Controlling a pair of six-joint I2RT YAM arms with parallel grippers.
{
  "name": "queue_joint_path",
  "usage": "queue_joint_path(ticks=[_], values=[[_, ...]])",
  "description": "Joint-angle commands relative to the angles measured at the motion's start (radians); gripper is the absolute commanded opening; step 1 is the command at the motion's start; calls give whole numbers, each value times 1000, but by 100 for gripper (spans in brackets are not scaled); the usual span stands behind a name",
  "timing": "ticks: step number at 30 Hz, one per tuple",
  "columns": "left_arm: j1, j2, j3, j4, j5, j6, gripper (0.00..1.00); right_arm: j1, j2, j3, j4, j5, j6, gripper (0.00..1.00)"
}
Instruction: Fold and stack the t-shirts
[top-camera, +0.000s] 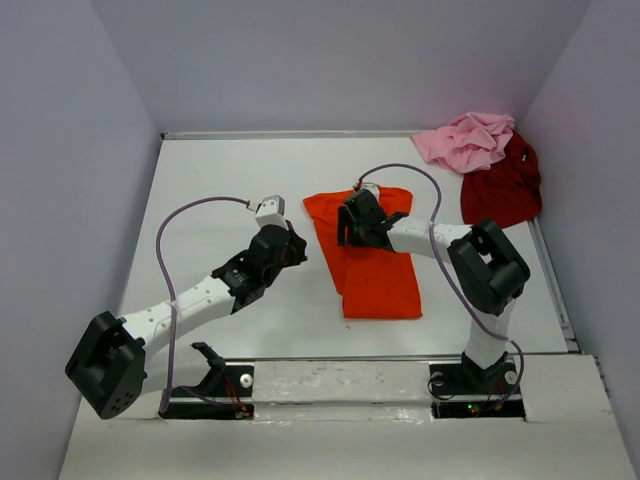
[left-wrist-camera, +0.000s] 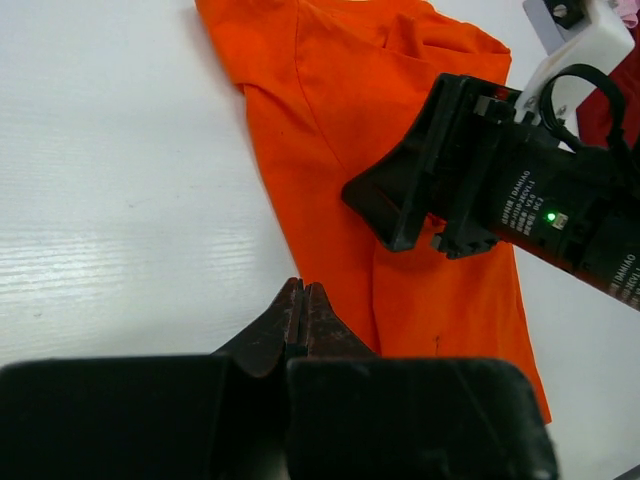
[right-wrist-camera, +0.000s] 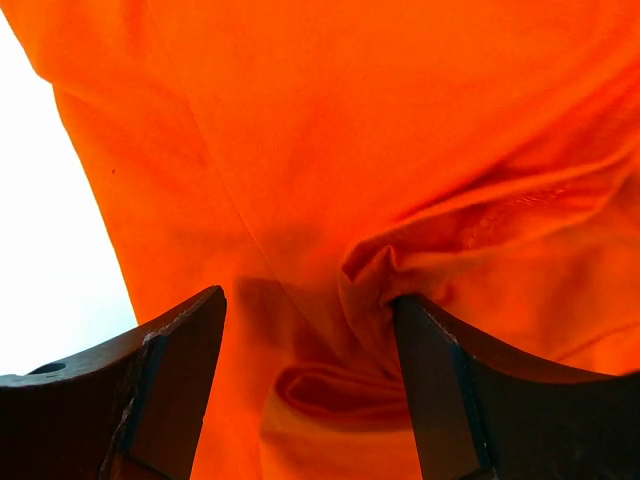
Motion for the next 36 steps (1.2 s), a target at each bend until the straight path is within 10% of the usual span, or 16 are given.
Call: queue_joint_path(ticks=[1, 19, 33, 34, 35, 36], values=[[-5, -29, 1, -4, -20, 15, 0, -15, 61, 89, 40, -33, -14, 73], [-5, -30, 24, -39, -4, 27, 0, -62, 343, 505, -81, -114, -59, 73], [-5, -12, -5, -18, 12, 4, 0, -62, -204, 314, -115, -31, -77, 73], [-5, -6, -4, -18, 15, 0, 3, -62, -241, 273, -115, -28, -74, 73], [-5, 14, 2, -21, 19, -13, 36, -62, -279, 228, -113, -22, -59, 73], [-5, 25, 4, -21, 28, -14, 46, -62, -321, 129, -112, -19, -48, 73]])
